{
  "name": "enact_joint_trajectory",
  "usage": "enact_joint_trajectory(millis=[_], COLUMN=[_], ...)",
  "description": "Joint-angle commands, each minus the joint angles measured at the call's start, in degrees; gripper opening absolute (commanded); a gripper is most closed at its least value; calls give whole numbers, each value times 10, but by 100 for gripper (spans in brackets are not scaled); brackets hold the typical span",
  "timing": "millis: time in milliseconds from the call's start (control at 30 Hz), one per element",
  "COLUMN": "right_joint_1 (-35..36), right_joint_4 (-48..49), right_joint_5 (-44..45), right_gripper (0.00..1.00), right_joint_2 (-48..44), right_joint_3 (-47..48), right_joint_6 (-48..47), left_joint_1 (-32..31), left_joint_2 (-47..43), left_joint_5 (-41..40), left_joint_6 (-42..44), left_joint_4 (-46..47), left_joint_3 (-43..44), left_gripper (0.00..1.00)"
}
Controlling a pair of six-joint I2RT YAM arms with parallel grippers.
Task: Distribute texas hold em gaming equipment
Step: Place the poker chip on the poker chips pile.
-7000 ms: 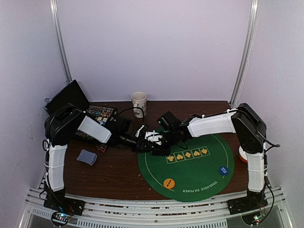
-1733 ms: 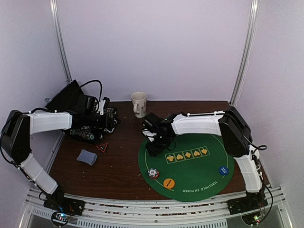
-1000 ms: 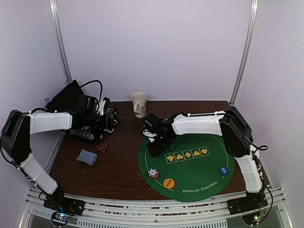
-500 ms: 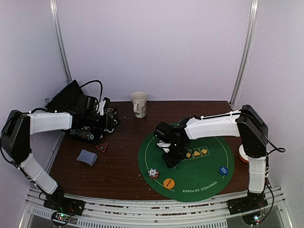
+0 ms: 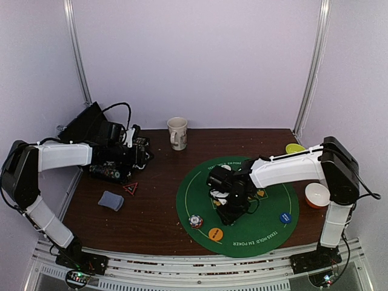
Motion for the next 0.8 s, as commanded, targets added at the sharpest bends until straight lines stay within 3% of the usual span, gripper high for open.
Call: enact_joint_trajectory(millis=[0, 100, 233, 367, 500, 767], right_joint_1=[18, 19, 20, 20, 20, 19], right_joint_4=[-63, -63, -60, -58, -65, -77], right_joint_5=[-10, -6, -4, -3, 4, 7], right_gripper=[53, 60, 60, 45, 38, 33], right_joint_2=[-4, 5, 23, 38, 36, -6], right_joint_3=[-30, -30, -20, -12, -9, 29], right_joint_6=[32, 31, 24, 18, 17, 19], left_joint_1=[-1, -1, -1, -1, -1, -1], left_joint_2=[-1, -1, -4, -7, -8, -7], left_joint_5=[2, 1, 0, -3, -3, -3], left_joint_6=[9, 10, 10, 12, 14, 14], left_joint_4=[11, 11, 13, 13, 13, 12], left_joint_3=[-2, -4, -5, -7, -7, -5], left_gripper=[74, 74, 74, 74, 74, 74])
